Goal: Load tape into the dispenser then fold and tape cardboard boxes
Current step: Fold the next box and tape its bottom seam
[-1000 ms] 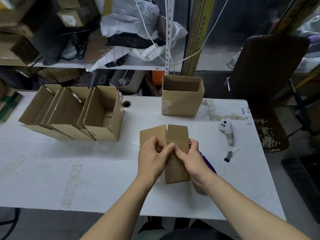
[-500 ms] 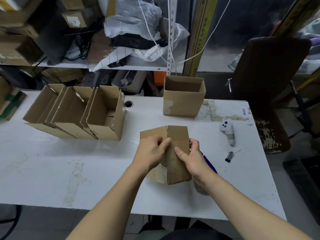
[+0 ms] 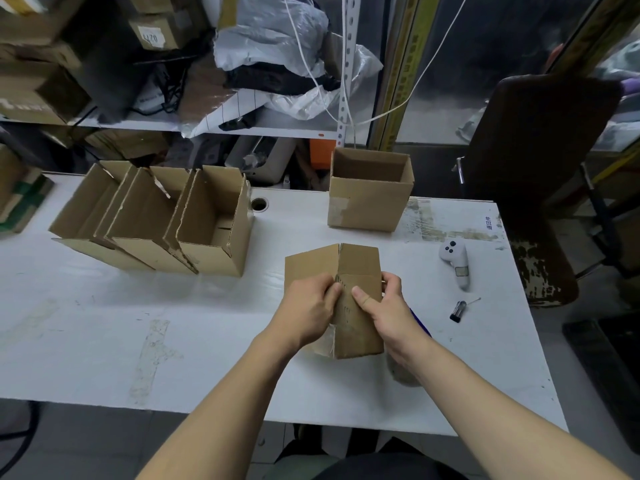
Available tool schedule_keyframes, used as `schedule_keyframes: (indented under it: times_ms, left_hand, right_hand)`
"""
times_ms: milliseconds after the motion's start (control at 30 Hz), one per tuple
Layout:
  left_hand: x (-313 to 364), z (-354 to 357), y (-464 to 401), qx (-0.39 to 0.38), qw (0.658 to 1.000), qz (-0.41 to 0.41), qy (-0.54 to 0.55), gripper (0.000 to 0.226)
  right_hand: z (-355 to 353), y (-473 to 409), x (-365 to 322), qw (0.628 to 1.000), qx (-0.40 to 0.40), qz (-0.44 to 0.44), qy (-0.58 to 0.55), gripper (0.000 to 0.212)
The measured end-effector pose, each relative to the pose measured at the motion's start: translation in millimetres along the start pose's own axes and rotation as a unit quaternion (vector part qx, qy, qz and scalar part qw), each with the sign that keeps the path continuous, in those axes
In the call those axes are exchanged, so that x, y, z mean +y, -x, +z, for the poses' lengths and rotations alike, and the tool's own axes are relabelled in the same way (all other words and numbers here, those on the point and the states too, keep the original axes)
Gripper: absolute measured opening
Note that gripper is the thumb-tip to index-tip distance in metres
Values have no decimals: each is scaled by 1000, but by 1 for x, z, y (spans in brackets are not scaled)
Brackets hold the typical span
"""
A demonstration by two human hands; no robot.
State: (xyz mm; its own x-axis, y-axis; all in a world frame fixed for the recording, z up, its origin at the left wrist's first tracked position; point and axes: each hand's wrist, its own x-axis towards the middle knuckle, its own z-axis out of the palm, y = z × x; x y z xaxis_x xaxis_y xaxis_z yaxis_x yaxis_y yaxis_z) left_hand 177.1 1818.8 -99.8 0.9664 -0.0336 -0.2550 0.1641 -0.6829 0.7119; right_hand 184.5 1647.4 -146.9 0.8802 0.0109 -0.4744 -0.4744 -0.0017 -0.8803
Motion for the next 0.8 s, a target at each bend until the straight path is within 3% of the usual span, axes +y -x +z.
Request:
schedule_keyframes:
  times_ms: [300, 467, 600, 667, 733, 800]
  left_hand:
    - [0, -1, 1, -54, 996, 25, -60, 38]
    - [-8, -1, 7, -90, 996, -13, -19, 37]
    - [-13, 2, 10, -98, 988, -47, 109, 25]
    - [-13, 3, 12, -93, 987, -57, 118, 27]
    - [-12, 7, 13, -77, 990, -64, 100, 34]
    - [-9, 11, 12, -68, 991, -64, 93, 36]
  right_hand:
    - [-1, -6, 6, 1000, 13, 9, -9, 58]
    - [-5, -8, 4, 999, 9, 20, -27, 55]
    - [-7, -9, 6, 999, 8, 22, -34, 55]
    - [-8, -8, 6, 1000, 2, 14, -23, 57]
    - [-8, -4, 4, 1000, -18, 5, -15, 68]
    - [-8, 1, 1, 1000, -28, 8, 7, 96]
